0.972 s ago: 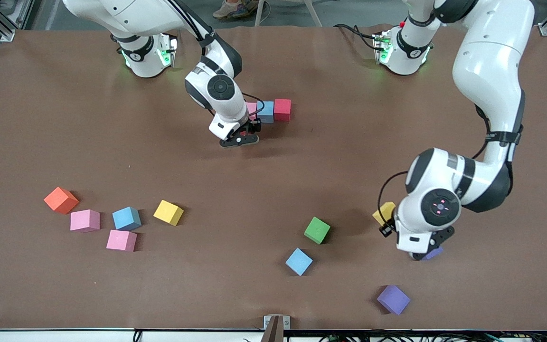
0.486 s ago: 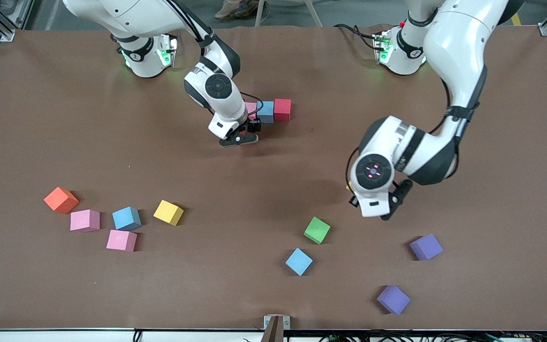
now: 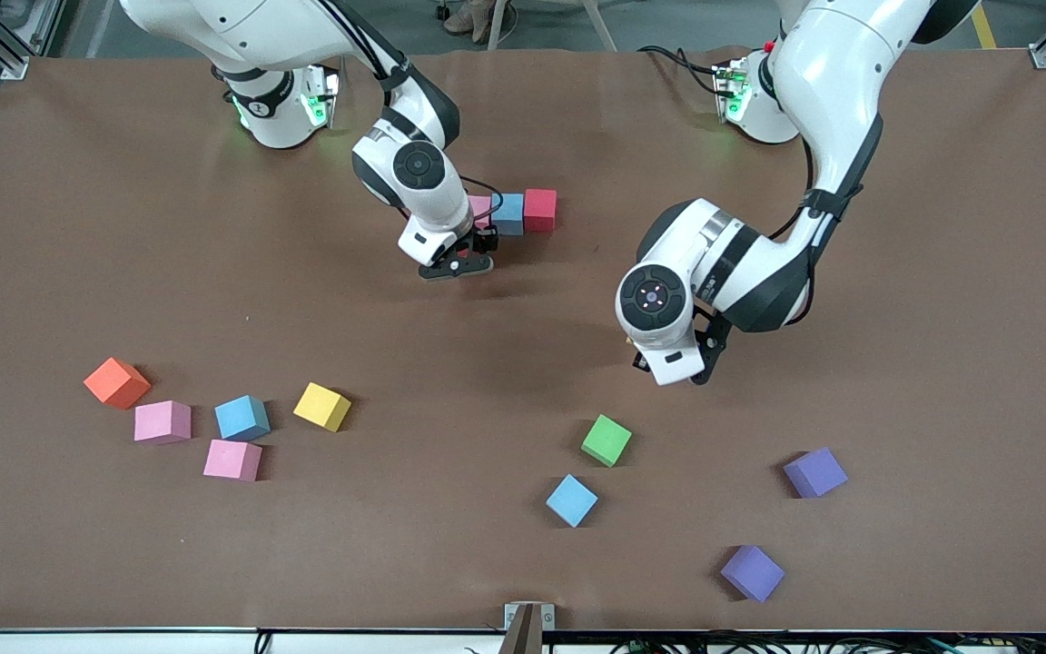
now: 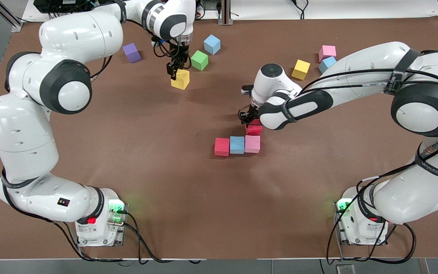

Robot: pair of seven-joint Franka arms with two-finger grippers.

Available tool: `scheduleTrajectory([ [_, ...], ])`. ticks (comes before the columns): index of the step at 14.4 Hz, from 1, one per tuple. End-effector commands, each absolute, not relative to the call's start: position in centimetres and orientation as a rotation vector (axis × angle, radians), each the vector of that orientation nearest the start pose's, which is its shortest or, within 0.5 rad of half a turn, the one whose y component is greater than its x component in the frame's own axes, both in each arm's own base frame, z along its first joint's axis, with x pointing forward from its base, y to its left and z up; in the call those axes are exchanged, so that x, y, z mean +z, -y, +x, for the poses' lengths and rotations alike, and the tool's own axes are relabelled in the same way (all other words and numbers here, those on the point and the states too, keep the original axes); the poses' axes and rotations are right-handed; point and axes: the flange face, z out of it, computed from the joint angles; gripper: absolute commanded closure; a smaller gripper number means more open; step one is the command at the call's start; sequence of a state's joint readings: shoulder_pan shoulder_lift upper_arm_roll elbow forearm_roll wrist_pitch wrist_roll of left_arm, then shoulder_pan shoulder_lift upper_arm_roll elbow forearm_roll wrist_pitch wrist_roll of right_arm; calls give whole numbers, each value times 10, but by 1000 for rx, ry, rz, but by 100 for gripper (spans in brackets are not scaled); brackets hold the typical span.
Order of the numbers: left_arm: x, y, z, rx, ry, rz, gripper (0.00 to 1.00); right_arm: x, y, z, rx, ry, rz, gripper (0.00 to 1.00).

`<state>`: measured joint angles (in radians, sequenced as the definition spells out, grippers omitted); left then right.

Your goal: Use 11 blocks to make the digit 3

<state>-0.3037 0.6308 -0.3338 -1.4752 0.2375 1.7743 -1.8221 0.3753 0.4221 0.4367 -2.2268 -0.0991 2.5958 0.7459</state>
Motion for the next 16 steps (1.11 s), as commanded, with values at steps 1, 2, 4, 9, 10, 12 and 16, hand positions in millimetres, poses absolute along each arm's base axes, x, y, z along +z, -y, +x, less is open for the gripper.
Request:
scheduleTrajectory([
  [1, 327, 345, 590, 122, 1695, -2368, 78, 194, -396, 361, 182, 137, -3073, 76],
  [2, 333, 338, 599, 103, 1751, -2358, 78, 194, -397, 361, 182, 140, -3073, 76],
  [4, 340, 317, 617, 62, 1856, -2324, 78, 194, -397, 361, 183, 135, -3073, 76],
  [9, 348, 288, 633, -114, 1904, -2254, 78, 194, -397, 360, 184, 126, -3074, 76],
  [10, 348, 284, 635, -124, 1908, -2251, 78, 194, -397, 360, 184, 126, -3074, 75],
  [12, 350, 280, 639, -137, 1918, -2250, 78, 194, -398, 360, 185, 126, -3073, 75],
  [16, 357, 268, 647, -166, 1948, -2241, 78, 194, -401, 356, 193, 128, -3071, 75],
])
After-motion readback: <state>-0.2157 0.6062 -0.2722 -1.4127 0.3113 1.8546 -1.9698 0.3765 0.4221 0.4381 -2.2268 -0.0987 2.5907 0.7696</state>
